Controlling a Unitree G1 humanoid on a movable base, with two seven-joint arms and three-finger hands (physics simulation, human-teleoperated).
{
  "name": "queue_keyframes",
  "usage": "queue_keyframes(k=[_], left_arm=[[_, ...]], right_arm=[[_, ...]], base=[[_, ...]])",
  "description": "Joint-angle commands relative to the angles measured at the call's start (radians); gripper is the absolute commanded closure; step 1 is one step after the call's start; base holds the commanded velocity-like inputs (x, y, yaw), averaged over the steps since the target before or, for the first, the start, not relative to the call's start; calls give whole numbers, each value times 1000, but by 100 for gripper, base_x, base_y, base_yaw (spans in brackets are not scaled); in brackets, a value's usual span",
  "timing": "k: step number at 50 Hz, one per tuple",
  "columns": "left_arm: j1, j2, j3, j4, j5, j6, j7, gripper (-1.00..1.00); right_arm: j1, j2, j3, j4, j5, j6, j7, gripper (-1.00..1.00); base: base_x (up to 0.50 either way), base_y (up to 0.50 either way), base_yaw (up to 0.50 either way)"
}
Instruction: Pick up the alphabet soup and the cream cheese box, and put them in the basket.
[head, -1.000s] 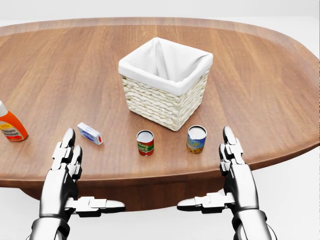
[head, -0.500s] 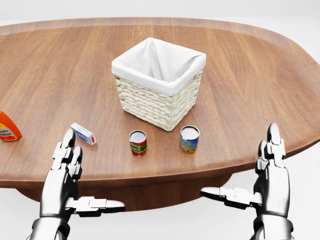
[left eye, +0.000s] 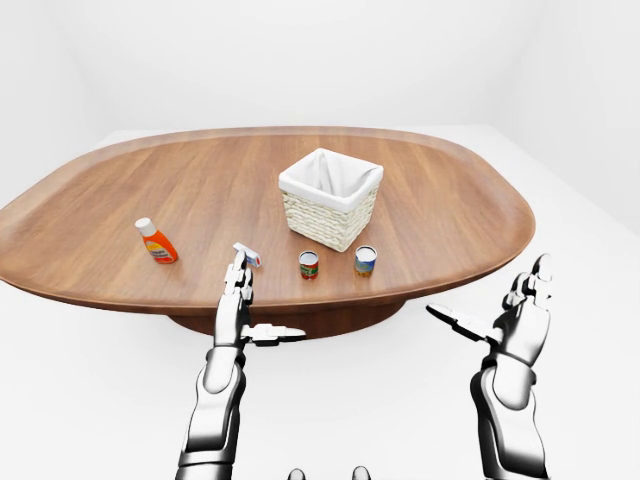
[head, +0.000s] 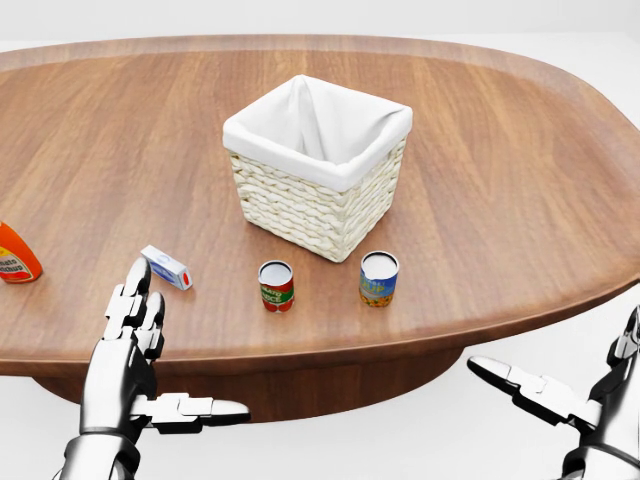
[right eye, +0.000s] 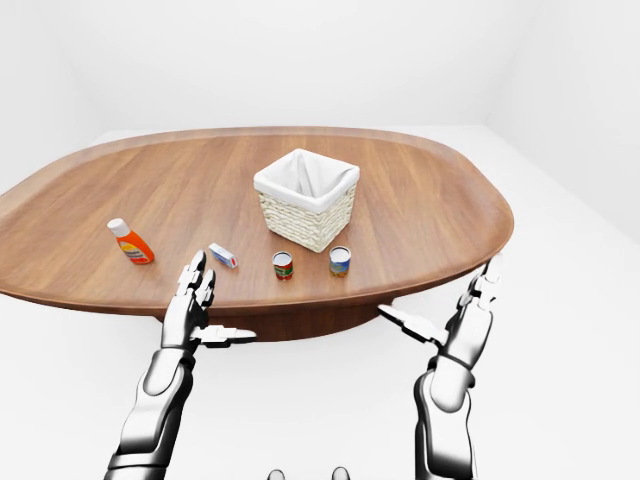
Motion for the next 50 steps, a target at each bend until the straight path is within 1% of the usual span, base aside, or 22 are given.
queue_keyframes(k=[1, 3, 8, 10, 11, 15, 17, 18, 20, 21, 23, 24, 26, 27, 29, 32, 35, 36, 39, 40, 41, 50], left_arm=[[0, 0, 0, 1, 0, 0, 0, -100], [0, 0, 0, 1, 0, -1, 0, -100], [0, 0, 0, 1, 0, 0, 0, -100], [0, 0, 0, 1, 0, -1, 0, -100], [0, 0, 0, 1, 0, -1, 0, -100], [0, 0, 0, 1, 0, -1, 0, -100], [0, 0, 0, 1, 0, 0, 0, -100], [0, 0, 0, 1, 0, 0, 0, -100], [0, 0, 0, 1, 0, -1, 0, -100], [0, 0, 0, 1, 0, -1, 0, -100], [0, 0, 0, 1, 0, 0, 0, -100], [0, 0, 0, 1, 0, 0, 0, -100], [0, 0, 0, 1, 0, 0, 0, -100], [0, 0, 0, 1, 0, 0, 0, -100], [8, -1, -1, -26, -1, 18, 1, -100], [9, -1, -2, -29, 0, 21, 2, -100], [7, -2, -2, -24, 0, 17, 2, -100], [8, -2, -2, -27, 1, 20, 2, -100], [9, -2, -2, -30, 0, 22, 2, -100], [7, -2, -2, -23, 1, 18, 2, -100], [3, -1, 0, -8, 0, 6, 1, -100], [3, 0, 0, -6, 0, 5, 1, -100]], right_arm=[[17, 11, -45, -37, -20, 21, -115, -100], [22, 15, -46, -44, -33, 12, -137, -100], [35, 21, -57, -61, -40, 7, -165, -100], [39, 22, -56, -57, -31, -21, -161, -100], [44, 25, -55, -78, -45, -12, -165, -100], [52, 30, -64, -92, -57, -13, -165, -100], [54, 32, -71, -92, -44, -24, -165, -100], [53, 36, -82, -100, -51, 7, -165, -100], [53, 34, -79, -93, -43, -11, -165, -100], [55, 34, -79, -97, -46, -10, -165, -100], [54, 38, -84, -105, -70, 3, -165, -100], [55, 39, -87, -107, -73, 3, -165, -100], [54, 40, -93, -106, -59, 22, -165, -100], [54, 40, -93, -113, -64, 24, -165, -100], [54, 40, -93, -105, -75, 23, -165, -100], [51, 38, -91, -102, -77, 31, -165, -100], [49, 37, -91, -97, -79, 39, -165, -100], [47, 35, -90, -96, -78, 43, -165, -100], [39, 33, -84, -87, -63, 75, -165, -100], [38, 29, -76, -84, -49, 70, -165, -100], [33, 25, -65, -82, -55, 82, -165, -100], [32, 25, -65, -82, -56, 83, -165, -100]], base=[[0, 0, 0], [0, 0, 0], [0, 0, 0], [0, 0, 0], [0, 0, 0], [0, 0, 0], [0, 0, 0], [0, 0, 0], [0, 0, 0], [0, 0, 0], [0, 0, 0], [0, 0, 0], [0, 0, 0], [0, 0, 0], [0, 0, 0], [0, 0, 0], [0, 0, 0], [0, 0, 0], [0, 0, 0], [0, 0, 0], [0, 0, 0], [0, 0, 0]])
